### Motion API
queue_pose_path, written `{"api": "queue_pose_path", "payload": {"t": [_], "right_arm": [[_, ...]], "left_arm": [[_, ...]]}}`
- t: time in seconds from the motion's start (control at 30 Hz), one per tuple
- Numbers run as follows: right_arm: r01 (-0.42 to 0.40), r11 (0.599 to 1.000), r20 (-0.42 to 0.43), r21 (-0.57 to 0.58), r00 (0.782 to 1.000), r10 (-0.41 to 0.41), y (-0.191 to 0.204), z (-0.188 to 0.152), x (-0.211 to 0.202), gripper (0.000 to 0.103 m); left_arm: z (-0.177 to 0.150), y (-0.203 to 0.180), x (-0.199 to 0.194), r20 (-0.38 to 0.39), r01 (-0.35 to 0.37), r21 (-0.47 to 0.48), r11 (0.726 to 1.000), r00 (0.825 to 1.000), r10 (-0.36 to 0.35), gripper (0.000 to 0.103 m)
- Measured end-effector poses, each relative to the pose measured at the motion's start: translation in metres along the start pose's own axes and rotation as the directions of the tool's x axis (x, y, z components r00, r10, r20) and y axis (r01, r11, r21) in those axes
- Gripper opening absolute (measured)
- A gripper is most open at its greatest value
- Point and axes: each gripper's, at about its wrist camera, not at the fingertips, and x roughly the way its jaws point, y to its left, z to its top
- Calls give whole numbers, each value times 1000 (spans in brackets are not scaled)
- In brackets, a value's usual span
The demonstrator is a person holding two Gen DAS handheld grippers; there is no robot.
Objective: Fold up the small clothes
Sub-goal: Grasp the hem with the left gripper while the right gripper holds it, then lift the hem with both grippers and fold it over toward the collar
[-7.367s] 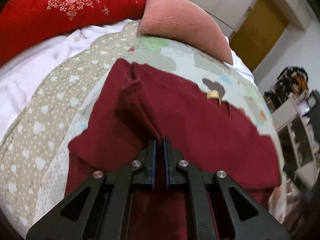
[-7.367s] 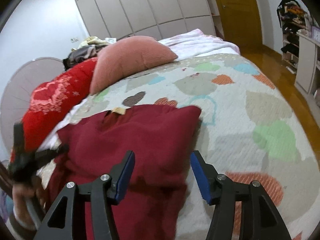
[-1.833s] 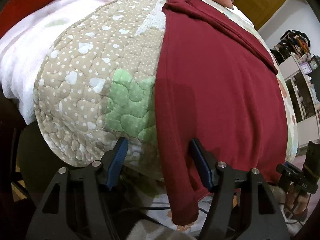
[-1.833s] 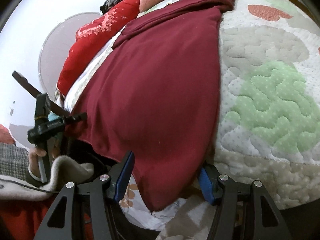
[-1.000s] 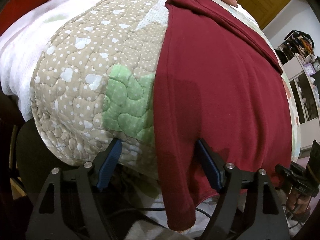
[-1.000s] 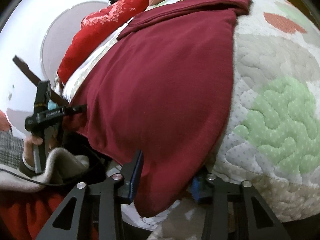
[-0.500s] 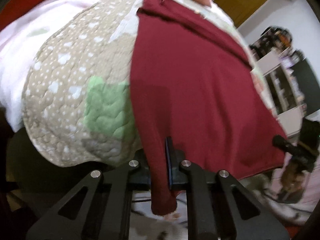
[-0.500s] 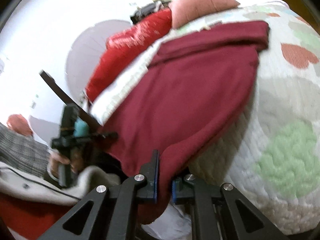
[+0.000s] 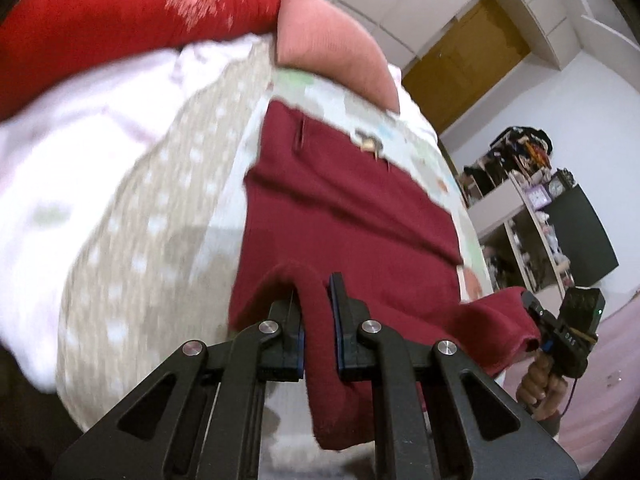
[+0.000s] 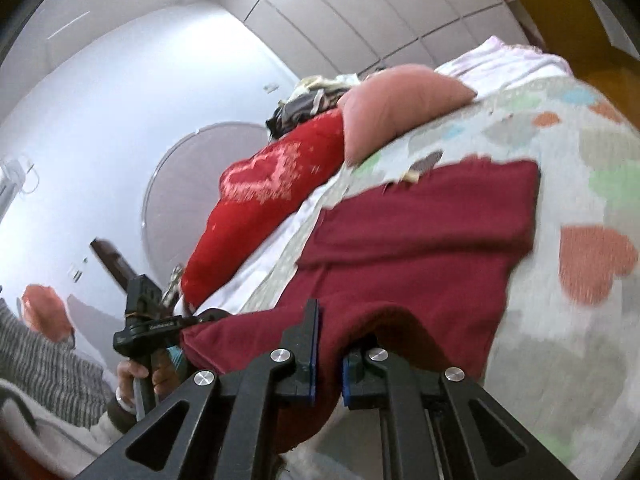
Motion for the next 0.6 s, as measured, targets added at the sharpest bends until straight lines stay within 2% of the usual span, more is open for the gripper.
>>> {"api": "queue_pose_path", "payload": {"t": [0.23,0.6], "right_arm": [[91,996,62,21,994,-92,-31,56,23,7],[175,979,53,100,982,-181,-86,115,64,7]], "left_arm": [[70,-15,49,62,-19,17,1000,998,18,9],[145,-21,132,41,-99,25,995,994,98,9]]}}
